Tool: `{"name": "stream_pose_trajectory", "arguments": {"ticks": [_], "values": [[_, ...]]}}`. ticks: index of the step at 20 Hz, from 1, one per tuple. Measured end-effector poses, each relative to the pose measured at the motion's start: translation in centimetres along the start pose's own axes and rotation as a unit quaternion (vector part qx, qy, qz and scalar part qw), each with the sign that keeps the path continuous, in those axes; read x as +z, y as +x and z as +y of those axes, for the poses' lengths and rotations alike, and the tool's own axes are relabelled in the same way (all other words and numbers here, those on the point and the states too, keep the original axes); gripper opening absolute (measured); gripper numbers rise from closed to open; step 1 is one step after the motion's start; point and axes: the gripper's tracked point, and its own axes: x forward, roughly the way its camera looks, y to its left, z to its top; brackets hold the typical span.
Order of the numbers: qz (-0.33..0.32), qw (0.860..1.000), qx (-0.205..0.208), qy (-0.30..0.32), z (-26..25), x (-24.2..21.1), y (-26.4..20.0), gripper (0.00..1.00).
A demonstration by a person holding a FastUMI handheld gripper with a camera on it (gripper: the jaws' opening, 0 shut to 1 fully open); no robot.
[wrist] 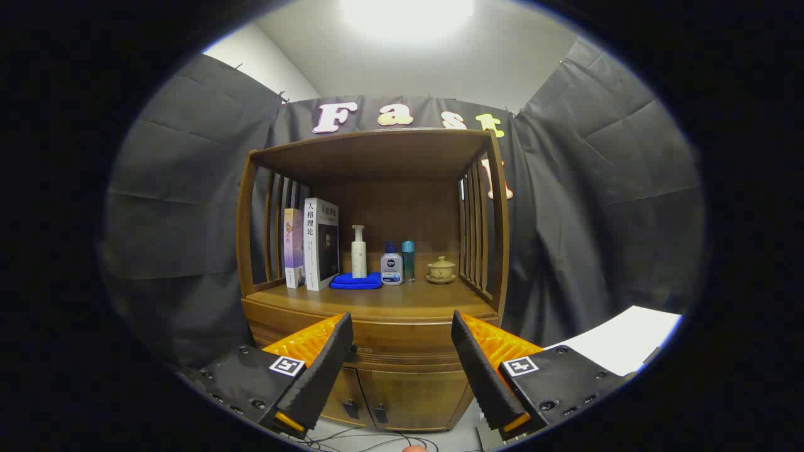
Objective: Pull open the drawer, take out the items inside it, and place them on the countertop above the cabinet.
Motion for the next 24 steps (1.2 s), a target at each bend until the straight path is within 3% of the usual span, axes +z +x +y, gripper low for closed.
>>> {"name": "stream_pose_trajectory", "arguments": {"ticks": [17,24], "values": [[-0.017,1.0,-0.003,0.017,0.7,0.1,0.0,0.98],[-0.009,0.999,0.006,0.047,1.0,0.0,2.4,0.98]]}}
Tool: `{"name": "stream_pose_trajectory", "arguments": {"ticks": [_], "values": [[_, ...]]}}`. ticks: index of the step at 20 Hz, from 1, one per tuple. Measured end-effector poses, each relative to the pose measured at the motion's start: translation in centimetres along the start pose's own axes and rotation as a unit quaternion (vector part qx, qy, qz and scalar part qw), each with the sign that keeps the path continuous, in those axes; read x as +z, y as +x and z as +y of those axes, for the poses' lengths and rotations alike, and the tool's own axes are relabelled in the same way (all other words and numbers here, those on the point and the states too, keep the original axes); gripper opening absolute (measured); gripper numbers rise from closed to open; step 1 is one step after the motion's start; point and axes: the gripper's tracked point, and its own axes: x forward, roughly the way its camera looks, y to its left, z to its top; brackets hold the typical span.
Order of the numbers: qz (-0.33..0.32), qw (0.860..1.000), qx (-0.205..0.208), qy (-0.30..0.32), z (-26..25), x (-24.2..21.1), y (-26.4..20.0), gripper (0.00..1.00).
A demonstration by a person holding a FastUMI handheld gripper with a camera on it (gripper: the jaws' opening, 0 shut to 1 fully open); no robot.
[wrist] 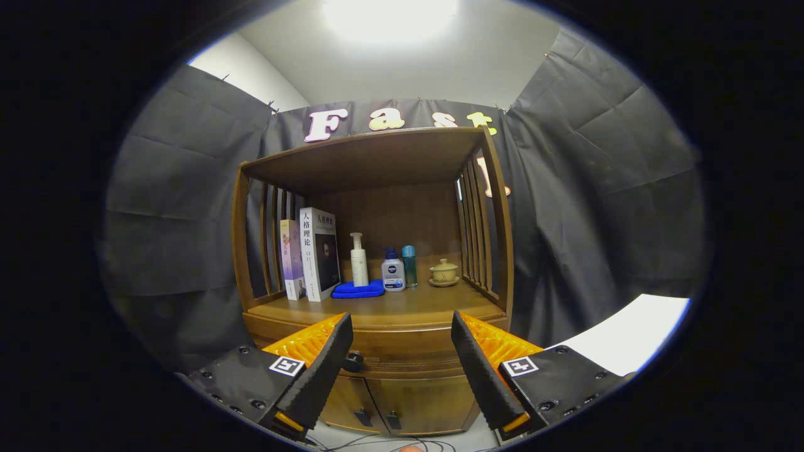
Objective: Pull open the drawer, take out the items inside it, and place them on the countertop above the cabinet.
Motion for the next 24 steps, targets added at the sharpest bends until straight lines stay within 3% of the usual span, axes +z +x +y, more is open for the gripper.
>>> {"name": "stream_pose_trajectory", "arguments": {"ticks": [9,24], "values": [[0.025,0.999,0.035,0.002,3.4,-1.7,6.2,0.98],[0.137,0.988,0.066,-0.019,7.9,-13.3,13.3,0.98]]}}
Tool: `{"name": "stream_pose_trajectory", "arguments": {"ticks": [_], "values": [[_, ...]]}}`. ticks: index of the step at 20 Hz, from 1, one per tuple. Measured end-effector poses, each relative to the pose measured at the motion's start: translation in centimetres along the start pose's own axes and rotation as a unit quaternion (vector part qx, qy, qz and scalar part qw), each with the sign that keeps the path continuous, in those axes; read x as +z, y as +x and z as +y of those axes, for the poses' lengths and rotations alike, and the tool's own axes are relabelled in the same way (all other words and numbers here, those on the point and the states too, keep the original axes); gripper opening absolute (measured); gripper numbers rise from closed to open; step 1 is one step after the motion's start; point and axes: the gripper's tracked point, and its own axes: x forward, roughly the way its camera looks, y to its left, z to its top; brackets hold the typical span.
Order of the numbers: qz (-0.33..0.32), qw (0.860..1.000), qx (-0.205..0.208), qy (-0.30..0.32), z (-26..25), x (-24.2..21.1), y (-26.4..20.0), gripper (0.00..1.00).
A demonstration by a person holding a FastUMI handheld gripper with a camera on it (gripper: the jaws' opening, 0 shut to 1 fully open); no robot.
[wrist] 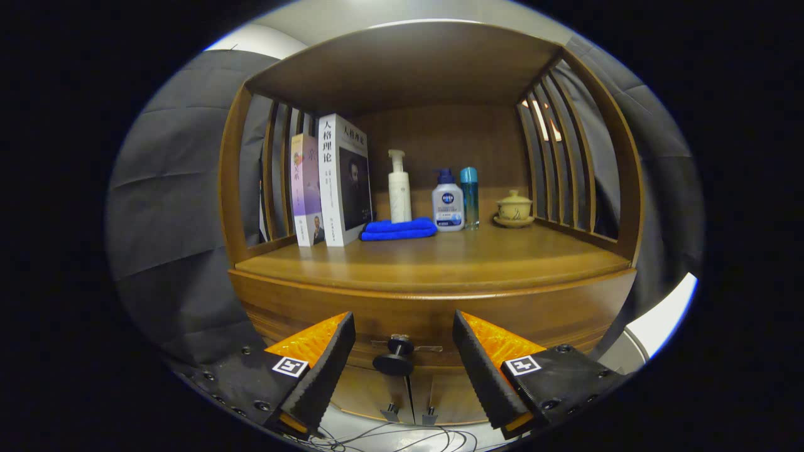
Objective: Pull open the drawer, take out the items inside it, and place them on the countertop above the cabinet.
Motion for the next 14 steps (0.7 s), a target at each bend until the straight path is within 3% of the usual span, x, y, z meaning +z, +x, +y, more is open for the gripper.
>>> {"name": "stream_pose_trajectory", "arguments": {"ticks": [6,10,12,14], "values": [[0.038,0.999,0.001,-0.002,0.6,-3.5,1.4,0.95],[0.047,0.999,0.002,0.001,0.9,-4.5,1.8,0.78],[0.05,0.999,-0.002,0.0,0.9,-4.7,2.1,0.74],[0.049,0.999,-0.004,0.004,1.0,-4.8,2.0,0.5]]}}
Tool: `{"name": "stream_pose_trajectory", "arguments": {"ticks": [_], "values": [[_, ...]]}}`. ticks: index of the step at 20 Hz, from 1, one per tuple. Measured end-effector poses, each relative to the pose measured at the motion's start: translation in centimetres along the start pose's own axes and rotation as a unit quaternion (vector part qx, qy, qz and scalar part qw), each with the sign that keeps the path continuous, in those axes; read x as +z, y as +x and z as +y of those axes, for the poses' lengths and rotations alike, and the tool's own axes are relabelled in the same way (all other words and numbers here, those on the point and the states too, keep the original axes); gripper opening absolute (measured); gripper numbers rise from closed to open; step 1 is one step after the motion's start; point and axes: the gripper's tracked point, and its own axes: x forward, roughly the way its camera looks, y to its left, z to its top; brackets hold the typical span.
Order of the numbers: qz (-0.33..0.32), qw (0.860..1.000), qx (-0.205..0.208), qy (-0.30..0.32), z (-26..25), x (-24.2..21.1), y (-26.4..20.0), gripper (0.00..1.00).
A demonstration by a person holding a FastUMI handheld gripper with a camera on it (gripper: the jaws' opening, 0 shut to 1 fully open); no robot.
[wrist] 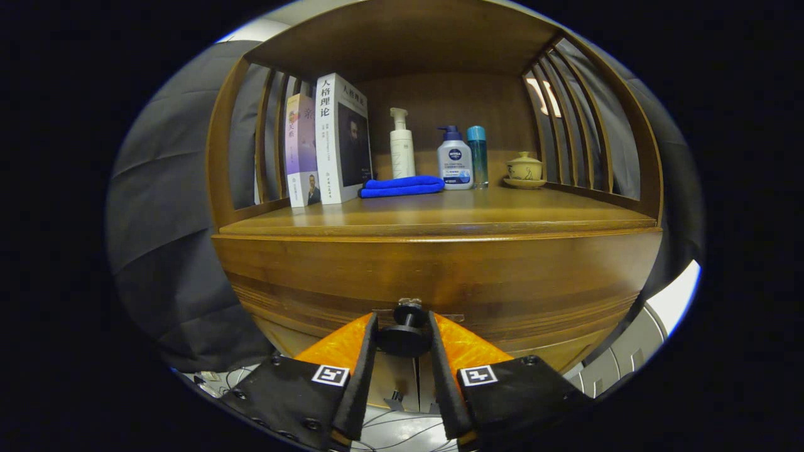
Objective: Pull open the drawer, take out the items inside it, and place them on the countertop above the cabinet.
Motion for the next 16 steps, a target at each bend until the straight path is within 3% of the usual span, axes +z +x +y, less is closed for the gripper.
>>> {"name": "stream_pose_trajectory", "arguments": {"ticks": [4,6,16], "values": [[0.024,1.0,0.009,0.003,0.0,-0.1,0.0,0.42],[0.03,1.0,0.009,-0.003,0.0,0.0,0.2,0.32],[0.036,0.999,0.008,-0.009,0.3,-1.2,-3.8,0.32]]}}
